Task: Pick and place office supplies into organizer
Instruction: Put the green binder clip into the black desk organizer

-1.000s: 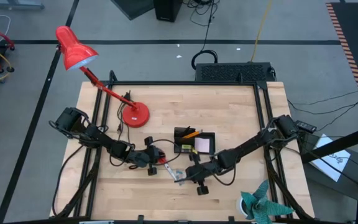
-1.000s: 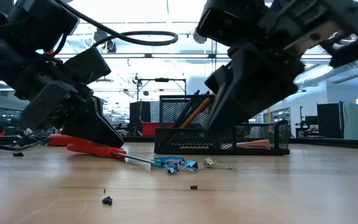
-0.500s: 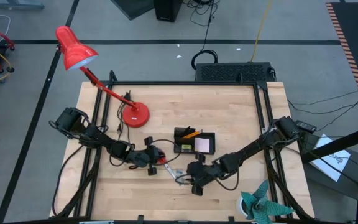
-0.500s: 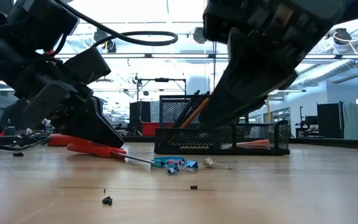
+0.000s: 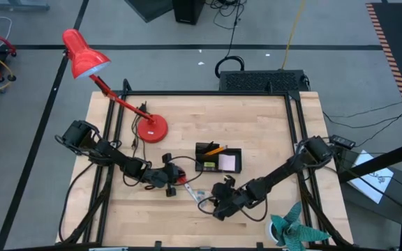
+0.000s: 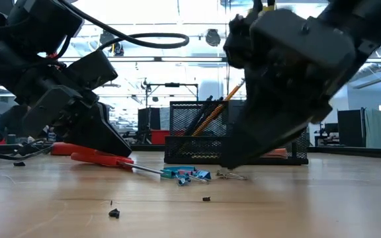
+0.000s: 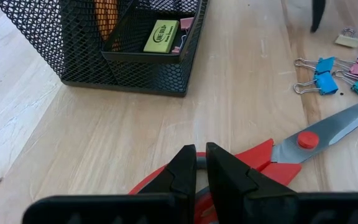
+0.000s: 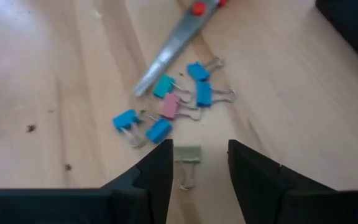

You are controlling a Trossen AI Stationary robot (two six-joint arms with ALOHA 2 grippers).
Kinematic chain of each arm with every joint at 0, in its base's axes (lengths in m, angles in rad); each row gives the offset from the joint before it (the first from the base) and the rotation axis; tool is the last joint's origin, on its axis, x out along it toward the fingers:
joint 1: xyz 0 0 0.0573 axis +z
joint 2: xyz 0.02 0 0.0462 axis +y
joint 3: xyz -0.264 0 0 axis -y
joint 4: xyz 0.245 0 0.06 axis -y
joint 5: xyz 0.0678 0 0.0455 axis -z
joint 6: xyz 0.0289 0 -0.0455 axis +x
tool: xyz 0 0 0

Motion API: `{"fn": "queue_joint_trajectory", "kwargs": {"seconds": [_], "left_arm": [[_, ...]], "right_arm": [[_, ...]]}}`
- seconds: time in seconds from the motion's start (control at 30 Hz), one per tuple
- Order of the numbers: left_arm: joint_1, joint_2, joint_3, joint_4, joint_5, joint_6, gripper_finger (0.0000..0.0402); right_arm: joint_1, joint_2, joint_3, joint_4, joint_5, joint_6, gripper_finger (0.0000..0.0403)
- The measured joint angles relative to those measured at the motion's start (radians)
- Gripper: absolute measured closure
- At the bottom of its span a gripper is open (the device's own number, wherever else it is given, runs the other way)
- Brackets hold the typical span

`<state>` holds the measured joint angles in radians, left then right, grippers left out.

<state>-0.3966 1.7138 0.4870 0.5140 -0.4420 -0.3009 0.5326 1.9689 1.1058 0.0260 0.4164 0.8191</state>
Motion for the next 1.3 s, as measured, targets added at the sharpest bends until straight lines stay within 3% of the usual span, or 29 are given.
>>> {"fn": "queue_joint_trajectory", "kwargs": {"seconds": [0.43, 1.03, 1.3], "left_arm": [[-0.001, 0.0, 0.0, -0.001, -0.001, 0.001, 0.0355], [-0.001, 0.0, 0.0, -0.001, -0.001, 0.002, 0.0355], [-0.001, 0.0, 0.0, -0.002, -0.001, 0.002, 0.0355]], "right_arm": [[0.019, 0.022, 0.0, 0.015, 0.007, 0.021, 0.0259], [0.029, 0.136, 0.003, 0.01, 0.006, -0.103, 0.0272], [0.045, 0.125, 0.001, 0.017, 0.068, -0.102, 0.0273]]}}
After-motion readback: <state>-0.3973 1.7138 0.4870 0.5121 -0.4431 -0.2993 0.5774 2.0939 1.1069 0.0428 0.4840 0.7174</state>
